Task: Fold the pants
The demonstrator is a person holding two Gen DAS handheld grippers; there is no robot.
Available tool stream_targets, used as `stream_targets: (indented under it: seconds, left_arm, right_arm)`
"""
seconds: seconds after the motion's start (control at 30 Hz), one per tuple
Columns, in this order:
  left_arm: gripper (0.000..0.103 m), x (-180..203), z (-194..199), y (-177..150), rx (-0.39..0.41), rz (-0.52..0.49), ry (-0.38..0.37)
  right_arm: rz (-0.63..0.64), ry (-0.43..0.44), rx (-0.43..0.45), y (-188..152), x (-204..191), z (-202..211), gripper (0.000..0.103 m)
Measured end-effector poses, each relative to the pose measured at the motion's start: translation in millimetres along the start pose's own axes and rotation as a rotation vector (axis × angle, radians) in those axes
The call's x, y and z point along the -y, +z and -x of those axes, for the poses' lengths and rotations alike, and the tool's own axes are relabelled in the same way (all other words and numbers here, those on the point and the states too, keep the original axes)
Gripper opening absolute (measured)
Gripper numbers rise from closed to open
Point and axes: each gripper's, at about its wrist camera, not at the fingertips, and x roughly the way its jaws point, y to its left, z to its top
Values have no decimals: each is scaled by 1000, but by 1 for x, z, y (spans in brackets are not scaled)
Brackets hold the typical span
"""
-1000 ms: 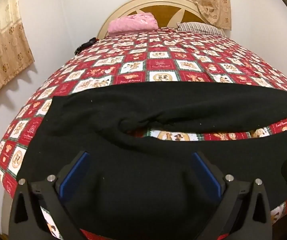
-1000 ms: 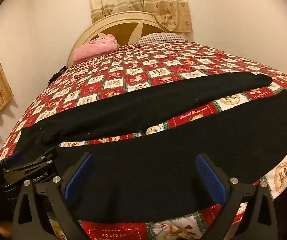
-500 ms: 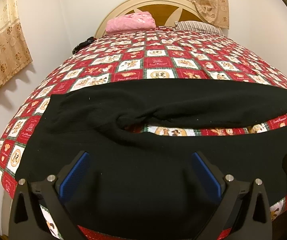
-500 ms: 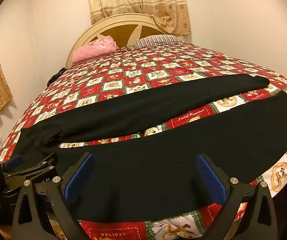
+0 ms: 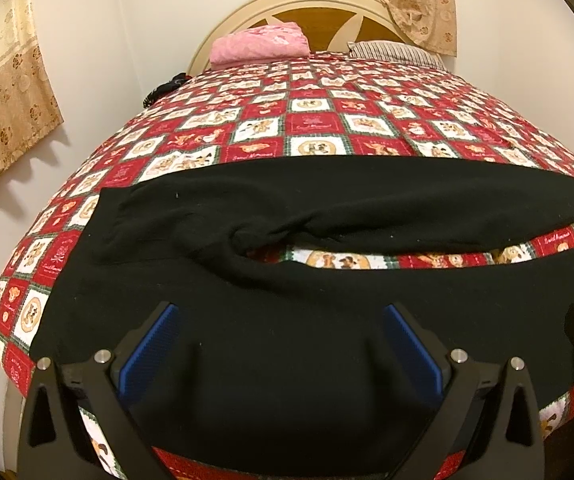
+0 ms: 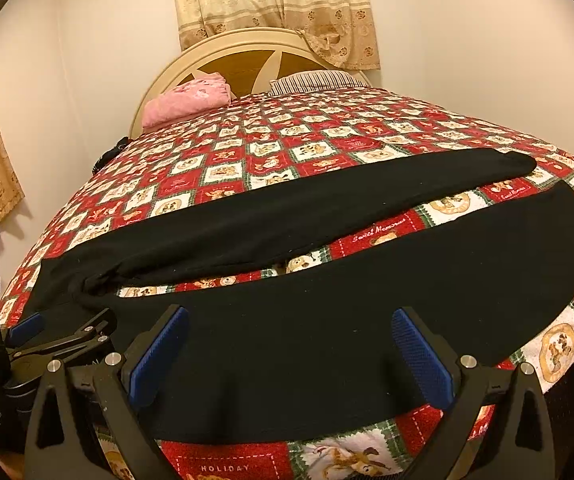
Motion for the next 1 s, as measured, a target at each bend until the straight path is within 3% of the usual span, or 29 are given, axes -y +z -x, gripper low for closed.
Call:
stream_targets:
  seconds: [1.0]
  left_arm:
    - [103,-1,0,0,-4,0,-2]
  right_arm:
    - [0,7,-15,-3,-3,-4,102]
